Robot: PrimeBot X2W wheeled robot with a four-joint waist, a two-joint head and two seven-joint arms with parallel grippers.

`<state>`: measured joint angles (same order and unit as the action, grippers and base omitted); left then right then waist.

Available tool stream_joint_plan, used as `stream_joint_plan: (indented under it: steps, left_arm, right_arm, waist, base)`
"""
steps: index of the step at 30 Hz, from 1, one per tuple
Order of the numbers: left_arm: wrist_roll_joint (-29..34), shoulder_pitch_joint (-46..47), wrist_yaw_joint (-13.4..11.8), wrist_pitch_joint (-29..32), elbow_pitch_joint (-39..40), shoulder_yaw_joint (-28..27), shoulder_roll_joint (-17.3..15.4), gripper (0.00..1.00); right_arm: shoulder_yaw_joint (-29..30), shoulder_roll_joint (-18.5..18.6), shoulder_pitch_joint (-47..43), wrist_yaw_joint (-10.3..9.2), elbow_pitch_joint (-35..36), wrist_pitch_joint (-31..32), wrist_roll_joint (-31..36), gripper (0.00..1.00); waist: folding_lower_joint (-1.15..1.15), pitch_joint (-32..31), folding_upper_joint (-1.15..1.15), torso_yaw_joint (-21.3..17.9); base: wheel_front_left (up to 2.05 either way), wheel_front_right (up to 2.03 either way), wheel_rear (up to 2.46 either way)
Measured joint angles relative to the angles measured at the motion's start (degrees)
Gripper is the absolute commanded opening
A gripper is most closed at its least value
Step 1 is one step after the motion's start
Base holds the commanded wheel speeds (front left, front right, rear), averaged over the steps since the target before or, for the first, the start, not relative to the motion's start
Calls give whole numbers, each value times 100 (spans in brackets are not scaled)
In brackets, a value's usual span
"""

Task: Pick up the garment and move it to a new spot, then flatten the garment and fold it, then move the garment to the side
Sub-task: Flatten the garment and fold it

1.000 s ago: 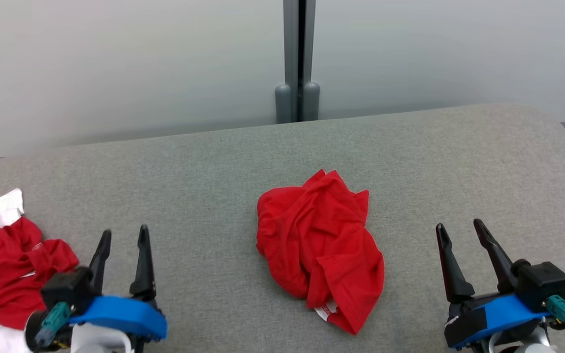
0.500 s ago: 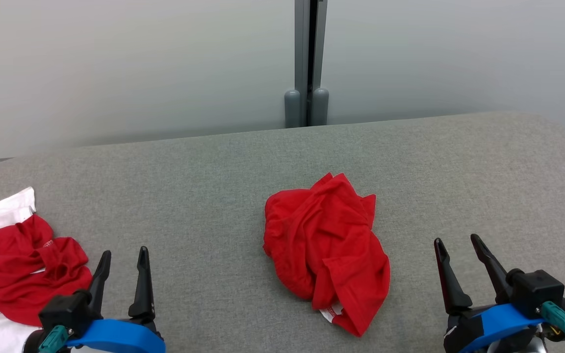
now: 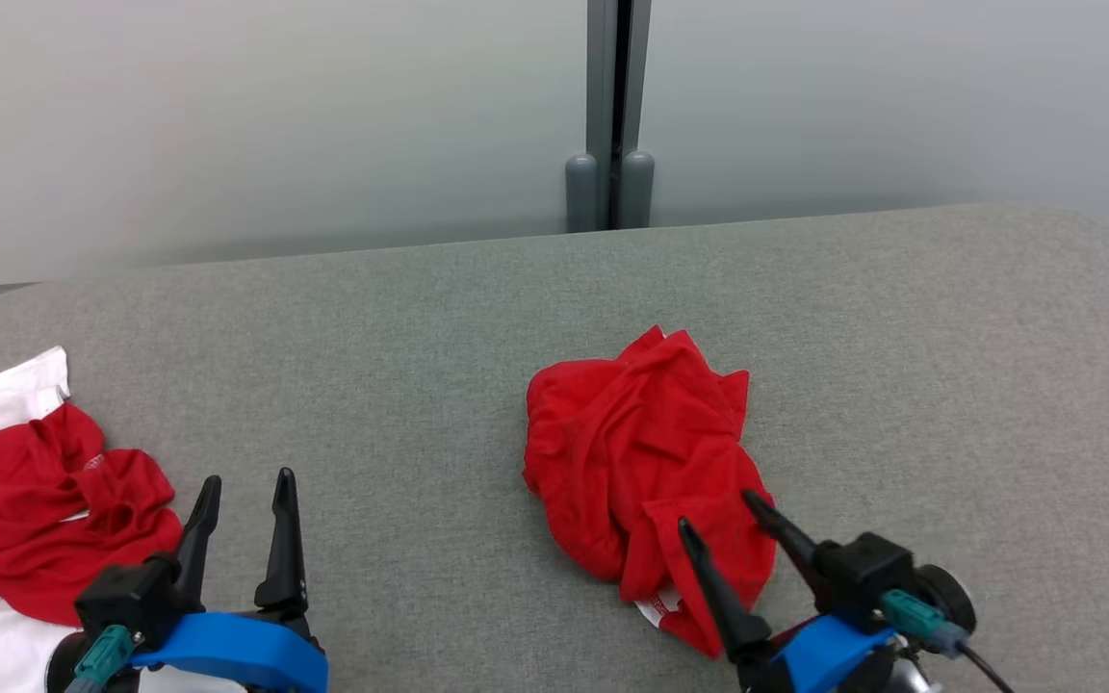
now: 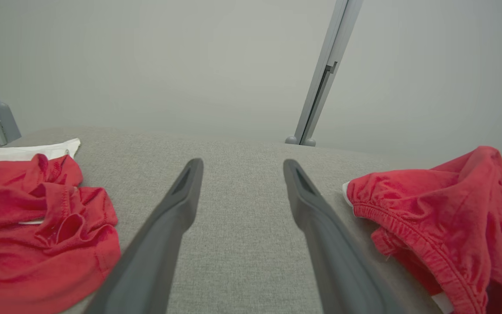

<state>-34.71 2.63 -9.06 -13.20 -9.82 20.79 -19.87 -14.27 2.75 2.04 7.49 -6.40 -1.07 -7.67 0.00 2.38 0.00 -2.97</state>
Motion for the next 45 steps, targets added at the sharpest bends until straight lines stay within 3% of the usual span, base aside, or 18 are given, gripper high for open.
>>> stream_joint_plan:
  steps: [6,14,15,16,17,26,33,37,41,45]
  left_arm:
    - [-1,95,0,33,58,26,-2,100]
    - [-8,154,52,53,34,89,4,100]
    - [-9,164,53,57,33,104,8,100]
    - [-9,171,54,57,32,114,10,100]
    - [-10,179,54,58,30,125,13,100]
    - [-52,196,58,51,10,152,13,100]
    - [-51,197,56,40,49,164,4,100]
    - [-43,260,42,8,123,121,-18,100]
    - [-44,377,9,-5,156,65,-11,100]
    - [-42,455,10,-27,153,71,9,100]
  right_arm:
    - [-444,-2,358,0,-541,365,616,100]
    - [-386,-2,629,0,-1401,657,1077,100]
    - [-328,-2,644,0,-1469,656,1073,79]
    - [-274,-1,672,0,-1516,654,1073,44]
    - [-222,-1,714,0,-1545,643,1074,0]
    - [120,1,847,0,-1444,581,820,0]
    - [-447,7,1159,-1,-345,673,-417,0]
    - [-988,1,1935,0,261,859,-881,0]
    - [-1311,1,2959,-1,290,811,-1475,0]
    - [-1389,-1,3837,0,164,377,-2654,0]
  waist:
    - [0,117,0,107]
    - [1,193,0,266]
    - [1,200,0,278]
    - [1,207,0,291]
    - [1,214,0,303]
    - [1,199,0,332]
    - [1,175,0,309]
    - [1,266,0,261]
    - [1,373,0,235]
    - [1,438,0,264]
  base:
    - [0,0,0]
    - [0,0,0]
    - [0,0,0]
    - [0,0,0]
    - [0,0,0]
    - [0,0,0]
    - [0,0,0]
    - [0,0,0]
    - [0,0,0]
    - [0,0,0]
